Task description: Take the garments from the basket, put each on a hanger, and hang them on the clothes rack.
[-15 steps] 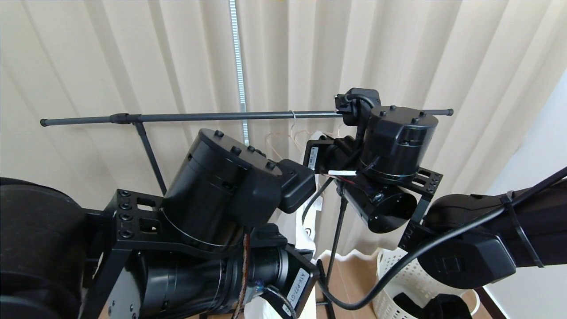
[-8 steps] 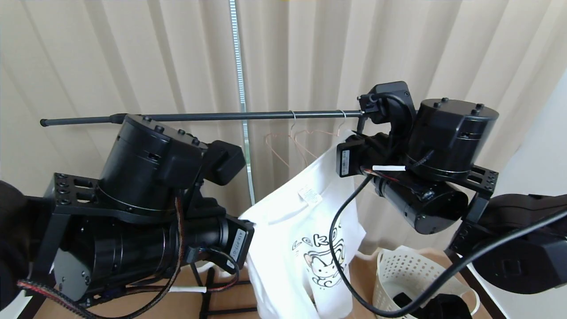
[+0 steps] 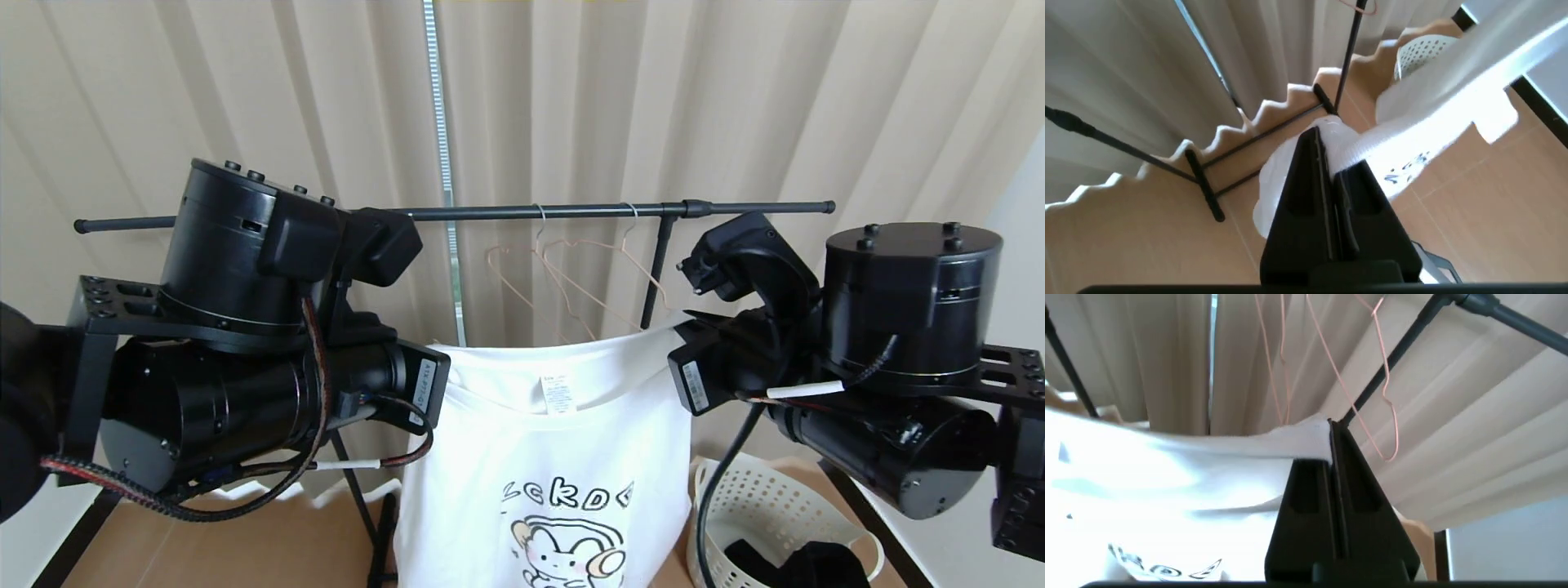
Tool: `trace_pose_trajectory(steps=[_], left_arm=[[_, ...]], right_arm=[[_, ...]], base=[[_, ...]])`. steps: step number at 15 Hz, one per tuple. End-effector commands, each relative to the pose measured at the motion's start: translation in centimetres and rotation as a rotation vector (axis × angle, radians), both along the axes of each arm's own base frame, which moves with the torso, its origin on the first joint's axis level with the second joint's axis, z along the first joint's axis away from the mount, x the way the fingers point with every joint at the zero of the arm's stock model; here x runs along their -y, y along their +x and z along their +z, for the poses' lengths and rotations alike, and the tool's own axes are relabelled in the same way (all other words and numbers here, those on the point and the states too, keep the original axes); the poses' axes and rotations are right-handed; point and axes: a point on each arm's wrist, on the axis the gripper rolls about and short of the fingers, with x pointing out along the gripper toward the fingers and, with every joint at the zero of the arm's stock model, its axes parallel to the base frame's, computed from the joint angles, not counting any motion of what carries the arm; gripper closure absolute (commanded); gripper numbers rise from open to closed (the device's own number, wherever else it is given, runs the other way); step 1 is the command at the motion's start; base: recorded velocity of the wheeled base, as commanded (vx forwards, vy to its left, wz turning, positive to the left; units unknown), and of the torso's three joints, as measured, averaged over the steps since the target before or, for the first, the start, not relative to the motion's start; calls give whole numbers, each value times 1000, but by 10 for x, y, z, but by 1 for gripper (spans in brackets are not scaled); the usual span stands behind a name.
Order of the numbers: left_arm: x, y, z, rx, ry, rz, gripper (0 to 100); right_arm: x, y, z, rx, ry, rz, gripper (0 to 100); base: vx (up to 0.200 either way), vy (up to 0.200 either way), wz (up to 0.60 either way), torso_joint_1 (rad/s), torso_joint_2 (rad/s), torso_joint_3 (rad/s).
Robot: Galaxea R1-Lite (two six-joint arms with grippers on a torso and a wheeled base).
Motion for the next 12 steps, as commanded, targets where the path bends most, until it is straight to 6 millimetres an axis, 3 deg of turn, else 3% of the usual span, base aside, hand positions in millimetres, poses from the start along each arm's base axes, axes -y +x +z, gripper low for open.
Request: trace_pose_trajectory(steps=[1,11,12], left_arm=[[1,4,-1,3,-1,10,100],[3,5,-1,32,25,-16,100],[3,5,-2,30,25,-15,0]], right_arm=[[6,-11,14,24,26,12,100],[9,-10,11,-12,-13,3,100],[9,-9,10,-13,-14,1,100]], base=[[0,0,0,0,0,0],[0,0,0,0,0,0],[0,0,0,0,0,0]])
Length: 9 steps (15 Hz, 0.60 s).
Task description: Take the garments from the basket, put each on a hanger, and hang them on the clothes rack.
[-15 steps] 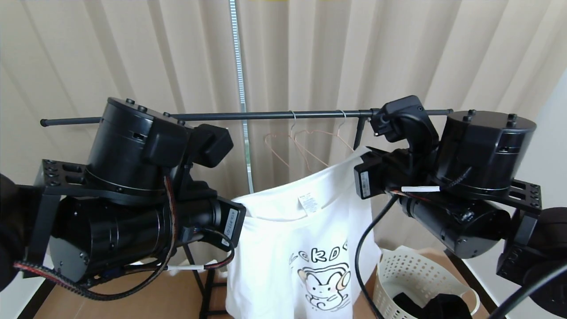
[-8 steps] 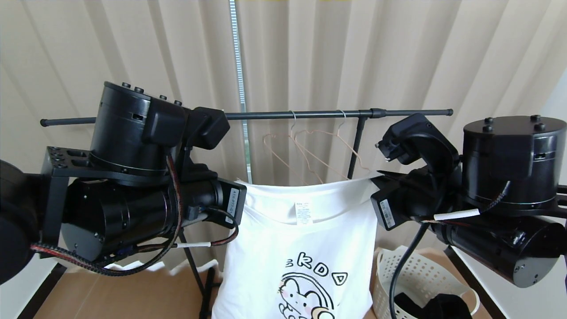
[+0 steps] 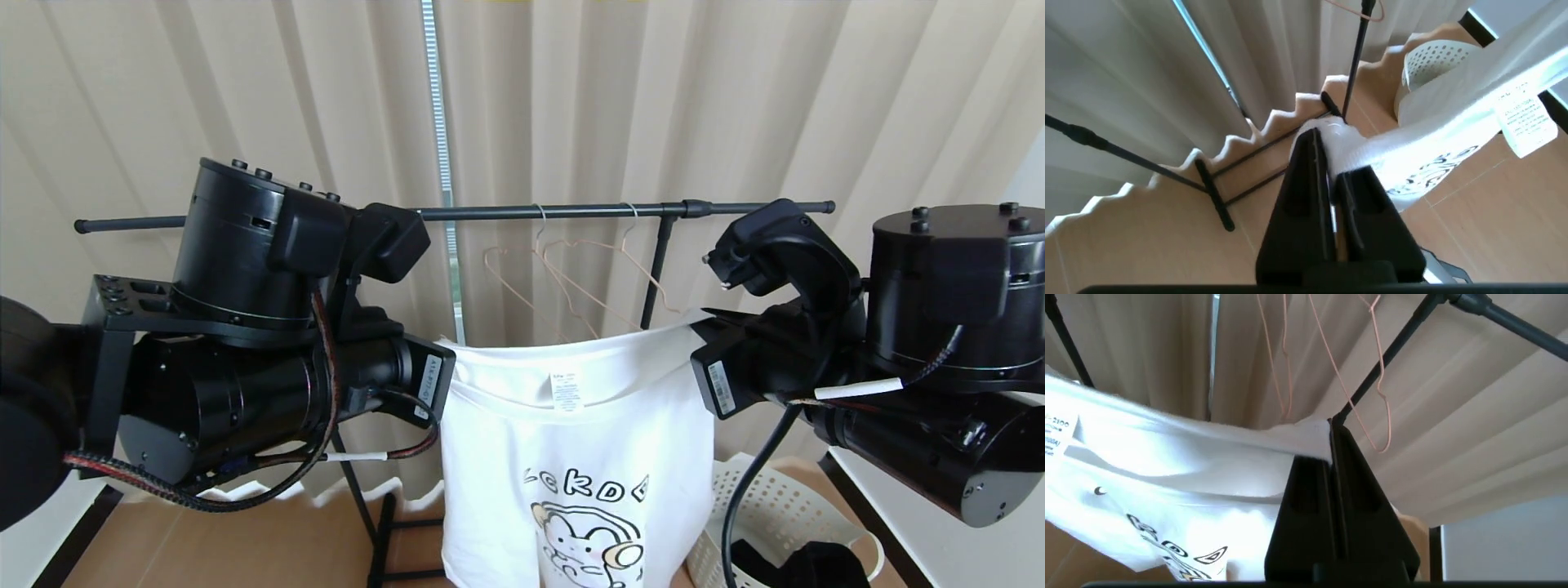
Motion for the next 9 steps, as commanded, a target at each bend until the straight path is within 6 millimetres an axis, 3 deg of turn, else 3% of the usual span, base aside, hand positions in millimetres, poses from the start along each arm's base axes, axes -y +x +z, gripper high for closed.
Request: trace_pose_trajectory(steps=[1,7,9], left_arm=[[0,0,0,-1,-1,0,0],[-1,-3,-5,-23,-3,-18,0],[-6,-12,-4,-51,-43,-102,0]], right_arm=[[0,1,-1,-1,-2,-3,100],[7,5,-12,-28,-84,-23,100],[14,7,-20,-46,-157,-33,100]], base=[[0,0,0,0,0,0],[0,0,0,0,0,0],[0,0,0,0,0,0]])
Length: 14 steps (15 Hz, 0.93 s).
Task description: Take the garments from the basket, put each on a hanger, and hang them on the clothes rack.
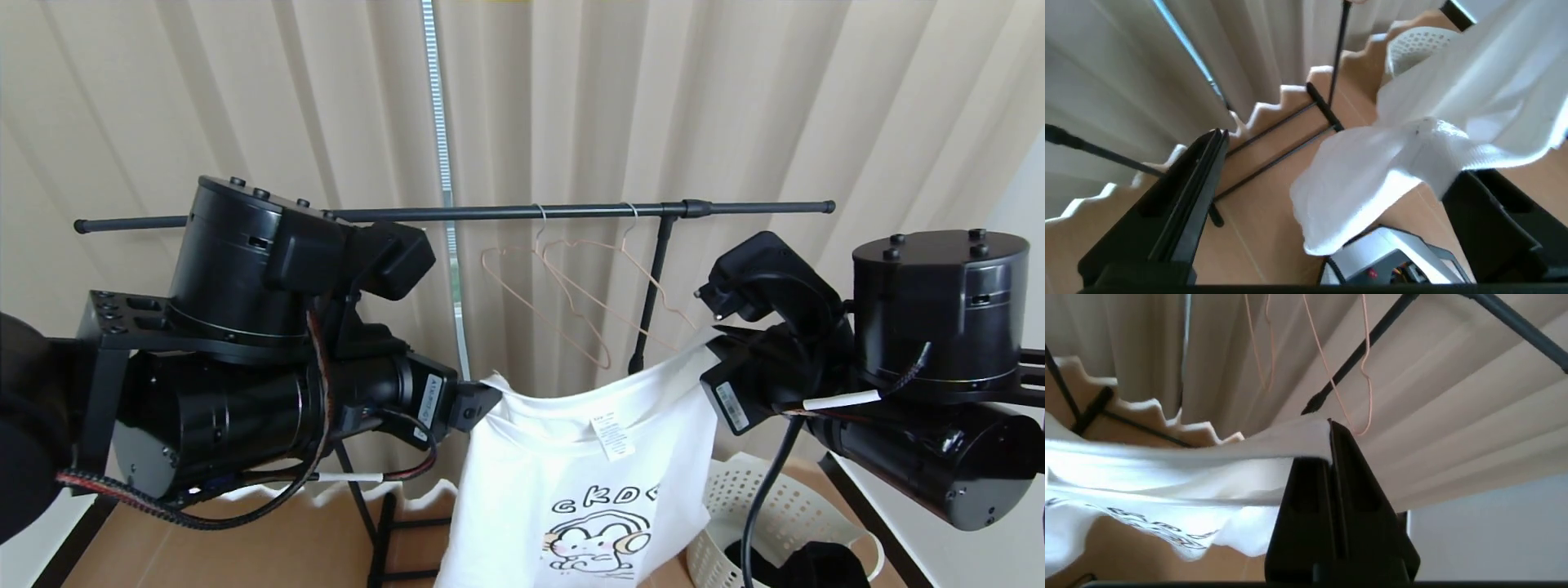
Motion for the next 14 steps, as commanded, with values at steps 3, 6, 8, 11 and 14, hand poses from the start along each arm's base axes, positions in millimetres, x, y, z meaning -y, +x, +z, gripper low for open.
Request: trace_pose_trajectory(steps=[3,6,8,11,14], left_arm=[[-10,-15,8,-16,-102,-83,0],[-14,-20,9,-16,-165,-116,0],[-15,-23,10,-23,-215,-150,0],[-16,-24,8,-29,-235,-145,0],[-17,-23,2,-38,-220,-137,0]], right_arm=[[4,1,-8,-20,-41,-8,100],[8,5,-8,-22,-47,-33,100],[8,4,-9,-22,-57,-31,100],[8,4,-8,-21,-58,-30,100],[10,6,-8,-21,-58,-41,100]], base=[[0,0,0,0,0,0],[0,0,0,0,0,0],[0,0,0,0,0,0],[0,0,0,0,0,0],[0,0,0,0,0,0]])
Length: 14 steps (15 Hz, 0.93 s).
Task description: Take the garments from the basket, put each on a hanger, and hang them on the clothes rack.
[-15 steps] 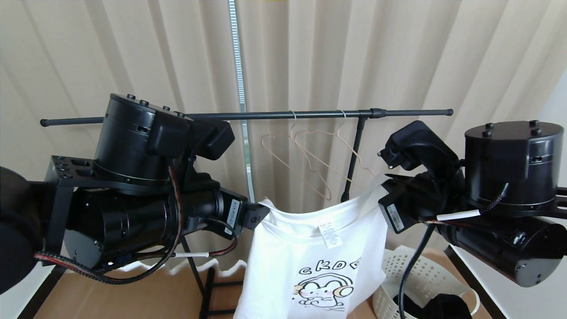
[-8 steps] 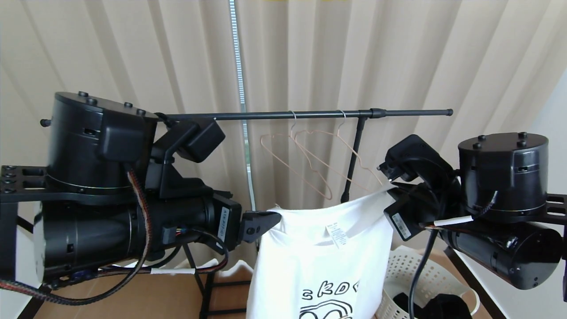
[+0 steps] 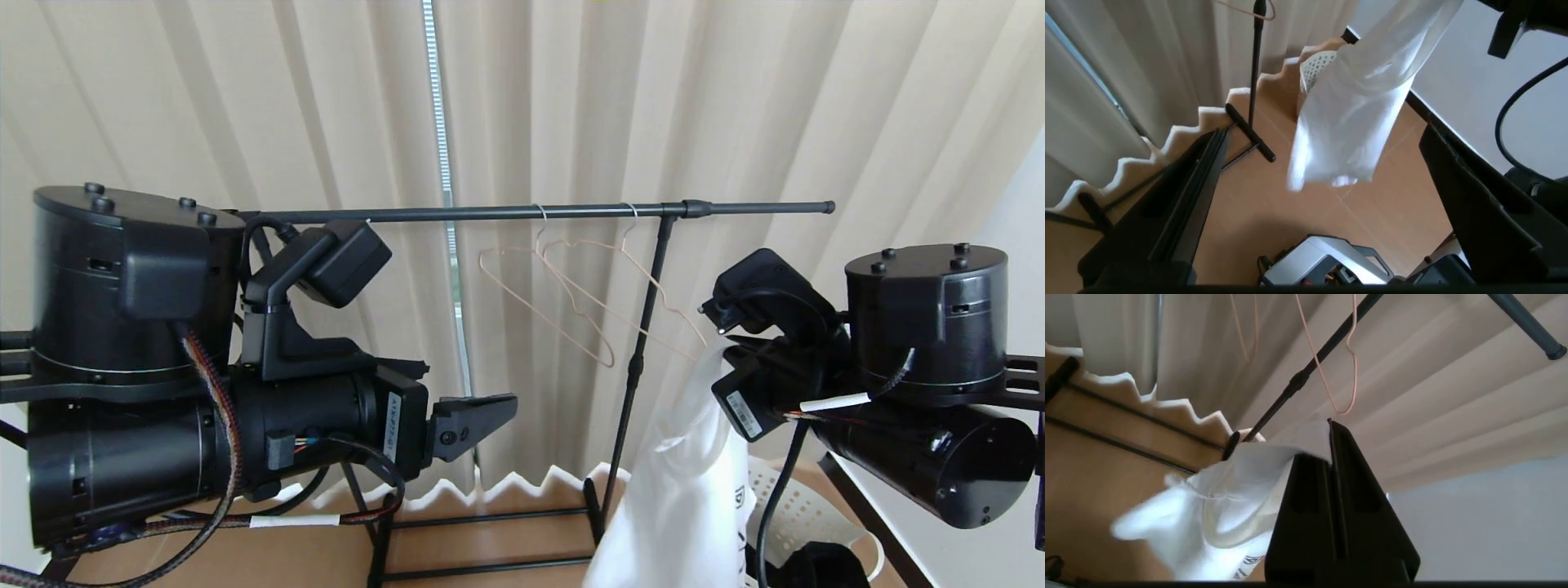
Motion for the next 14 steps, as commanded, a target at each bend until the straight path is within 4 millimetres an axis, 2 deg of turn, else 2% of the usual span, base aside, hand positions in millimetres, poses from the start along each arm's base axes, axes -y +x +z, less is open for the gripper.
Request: trace_pose_trajectory(steps=[1,4,12,14], left_arm=[[-1,0,-2,-5,5,3,0],[0,1,-2,-6,9,7,0],[1,6,-8,-21,24,22,0],[0,9,-10,-27,31,31,0]], right_arm=[[2,2,0,1,-1,-11,100],[3,3,1,2,0,-14,100],[3,3,-1,-1,-3,-14,100],[3,3,0,0,-2,-14,100]], base=[[0,0,0,0,0,0],[0,0,0,0,0,0],[0,-200,0,5,2,3],[200,0,0,-2,5,2]])
